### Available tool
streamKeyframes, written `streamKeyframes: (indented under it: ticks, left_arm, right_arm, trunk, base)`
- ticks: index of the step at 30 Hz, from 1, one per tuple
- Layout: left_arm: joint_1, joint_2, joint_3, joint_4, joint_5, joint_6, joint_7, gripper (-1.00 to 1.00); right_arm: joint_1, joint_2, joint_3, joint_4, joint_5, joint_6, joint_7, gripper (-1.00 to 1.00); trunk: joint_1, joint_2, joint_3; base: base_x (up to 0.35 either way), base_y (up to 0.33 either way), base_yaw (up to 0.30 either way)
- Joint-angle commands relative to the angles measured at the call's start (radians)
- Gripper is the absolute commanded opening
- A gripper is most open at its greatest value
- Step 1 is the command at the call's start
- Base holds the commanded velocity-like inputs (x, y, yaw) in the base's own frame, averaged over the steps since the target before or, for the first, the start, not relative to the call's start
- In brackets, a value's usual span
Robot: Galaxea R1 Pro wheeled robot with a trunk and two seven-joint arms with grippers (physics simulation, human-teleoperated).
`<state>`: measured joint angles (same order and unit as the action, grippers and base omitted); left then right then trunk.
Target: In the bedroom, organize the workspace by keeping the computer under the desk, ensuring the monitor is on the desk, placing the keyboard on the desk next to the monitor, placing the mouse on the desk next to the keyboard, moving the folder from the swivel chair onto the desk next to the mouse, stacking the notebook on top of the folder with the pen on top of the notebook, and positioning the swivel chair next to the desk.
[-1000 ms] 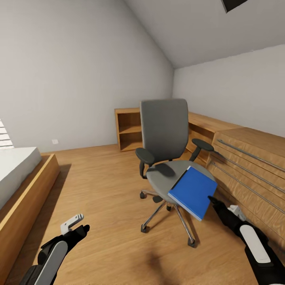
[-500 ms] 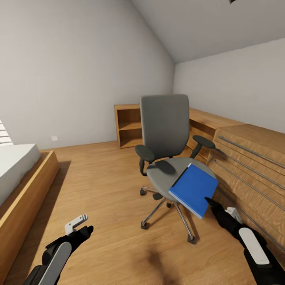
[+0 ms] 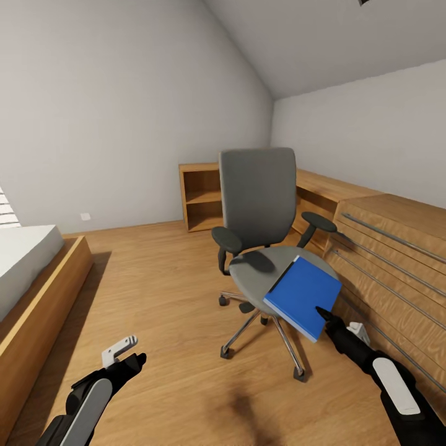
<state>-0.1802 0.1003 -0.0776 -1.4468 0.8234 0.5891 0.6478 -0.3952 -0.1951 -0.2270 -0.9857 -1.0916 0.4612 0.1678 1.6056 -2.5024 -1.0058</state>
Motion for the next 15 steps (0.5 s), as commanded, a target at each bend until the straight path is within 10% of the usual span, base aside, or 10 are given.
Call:
streamKeyframes:
  ticks: [1, 15]
  left_arm:
    - [-0.001, 0.001, -0.002, -0.001, 0.010, 0.000, 0.010, 1.00]
    - [0.000, 0.001, -0.002, 0.000, 0.010, 0.000, 0.010, 1.00]
  right_arm:
    - [-0.001, 0.000, -0.002, 0.001, -0.003, 0.006, 0.007, 1.00]
    - [-0.001, 0.001, 0.004, 0.013, -0.002, 0.015, 0.021, 1.00]
  trunk:
    - [0.000, 0.000, -0.001]
    - [0.000, 0.000, -0.001]
  base:
    - [0.000, 0.000, 0.000]
    - [0.000, 0.000, 0.000]
